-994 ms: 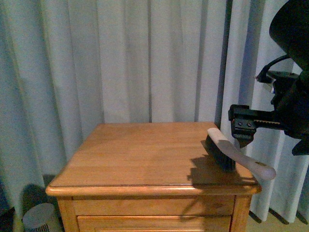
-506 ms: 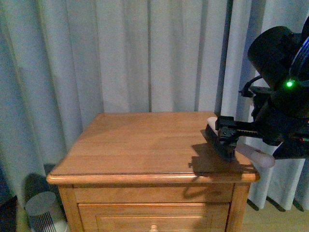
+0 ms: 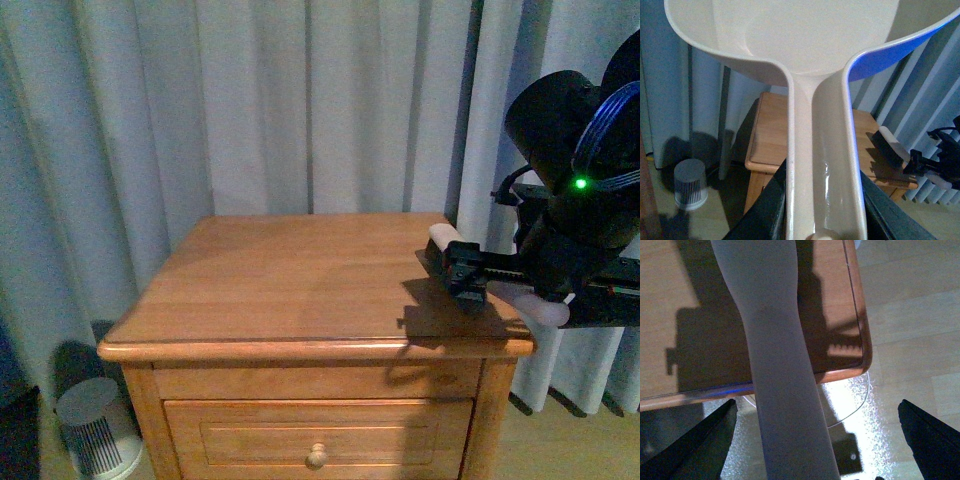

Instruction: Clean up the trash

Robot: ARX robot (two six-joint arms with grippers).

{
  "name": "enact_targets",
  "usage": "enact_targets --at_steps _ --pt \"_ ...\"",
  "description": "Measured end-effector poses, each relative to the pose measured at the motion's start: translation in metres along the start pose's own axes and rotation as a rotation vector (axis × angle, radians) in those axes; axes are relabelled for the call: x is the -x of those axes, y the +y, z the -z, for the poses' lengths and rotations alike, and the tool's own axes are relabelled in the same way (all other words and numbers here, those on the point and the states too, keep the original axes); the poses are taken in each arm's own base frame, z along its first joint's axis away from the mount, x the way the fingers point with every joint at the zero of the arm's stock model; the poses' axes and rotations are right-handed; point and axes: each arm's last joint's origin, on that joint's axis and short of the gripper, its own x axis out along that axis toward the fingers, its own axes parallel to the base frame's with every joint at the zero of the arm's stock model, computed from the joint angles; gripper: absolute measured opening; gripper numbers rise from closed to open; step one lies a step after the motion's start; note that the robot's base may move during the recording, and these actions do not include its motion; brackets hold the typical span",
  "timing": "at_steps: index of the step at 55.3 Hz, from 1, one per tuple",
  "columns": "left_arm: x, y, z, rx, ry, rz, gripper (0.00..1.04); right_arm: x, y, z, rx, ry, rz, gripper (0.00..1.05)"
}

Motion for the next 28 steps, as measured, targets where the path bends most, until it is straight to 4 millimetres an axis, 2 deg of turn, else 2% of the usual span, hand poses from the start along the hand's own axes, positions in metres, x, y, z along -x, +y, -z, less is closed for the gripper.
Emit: enact_targets --at_steps 2,8,20,28 --pt "0.0000 0.0000 0.0000 0.000 0.000 0.000 0.27 -0.0001 0.0000 0.0000 0.000 0.000 0.000 0.97" --pt "0.0000 0.0000 0.0000 0.000 0.000 0.000 0.27 -0.0001 0.0001 -0.0001 -0.004 -0.001 -0.001 0.84" --pt "0.0000 0.0000 0.0000 0.000 0.000 0.000 0.27 -0.0001 0.0004 -0.0009 -0.005 -0.010 -0.004 0.53" --pt "0.0000 0.0000 0.0000 0.000 0.000 0.000 0.27 -0.0001 0.0011 -0.0022 0.000 -0.024 -0.013 0.27"
